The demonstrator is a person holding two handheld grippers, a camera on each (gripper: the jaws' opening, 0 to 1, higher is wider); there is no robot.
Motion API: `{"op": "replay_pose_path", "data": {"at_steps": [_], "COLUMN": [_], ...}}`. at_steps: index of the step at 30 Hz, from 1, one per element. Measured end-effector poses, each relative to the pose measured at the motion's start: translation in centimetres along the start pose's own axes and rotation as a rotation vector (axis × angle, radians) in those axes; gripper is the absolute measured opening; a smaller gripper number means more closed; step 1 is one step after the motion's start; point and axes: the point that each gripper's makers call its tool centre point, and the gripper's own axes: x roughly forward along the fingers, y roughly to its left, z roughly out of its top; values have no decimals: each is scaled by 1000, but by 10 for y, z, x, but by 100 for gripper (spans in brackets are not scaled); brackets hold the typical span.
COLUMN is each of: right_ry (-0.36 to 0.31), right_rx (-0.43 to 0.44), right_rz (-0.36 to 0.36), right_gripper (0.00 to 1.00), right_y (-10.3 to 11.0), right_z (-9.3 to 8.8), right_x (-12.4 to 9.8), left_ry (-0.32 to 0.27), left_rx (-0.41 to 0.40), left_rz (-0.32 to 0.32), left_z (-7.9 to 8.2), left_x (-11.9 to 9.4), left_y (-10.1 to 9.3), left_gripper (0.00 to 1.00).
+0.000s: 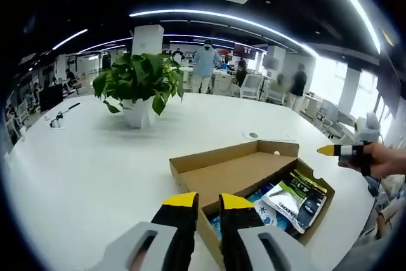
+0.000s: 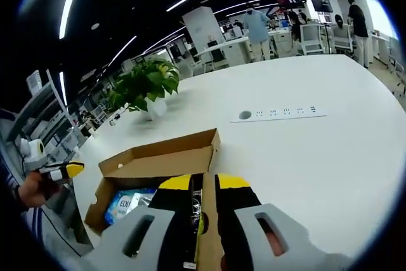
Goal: Operate the shoe box by opening the lid, removing the specified soft item, and placing it in the target area until the item is outside and the box remains undamaged.
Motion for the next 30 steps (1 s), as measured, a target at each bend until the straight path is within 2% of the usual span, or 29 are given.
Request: {"op": "replay_pose_path", "data": {"at_steps": [9,16,20,30], "right_ry": [17,29,21,0], "right_rx": [-15,-27,-29,-20], "right_rz": [15,34,45,56], "right_gripper": [12,14,14,15], "right_y": [2,12,15,24], "right_z": [-33,-57,-64,-78], "right_x": [-26,-47,-56,-77], "left_ry": [39,84,105,145], "left_rx": [-17,-36,-58,-68], "left_rz": [-63,-125,-153,-209], "left_z": [-25,-46,-55,-65], "left_x": [-9,-5,-2,7], "left_y": [-31,-55,-67,-94], "left_gripper": [14,16,17,19]}}
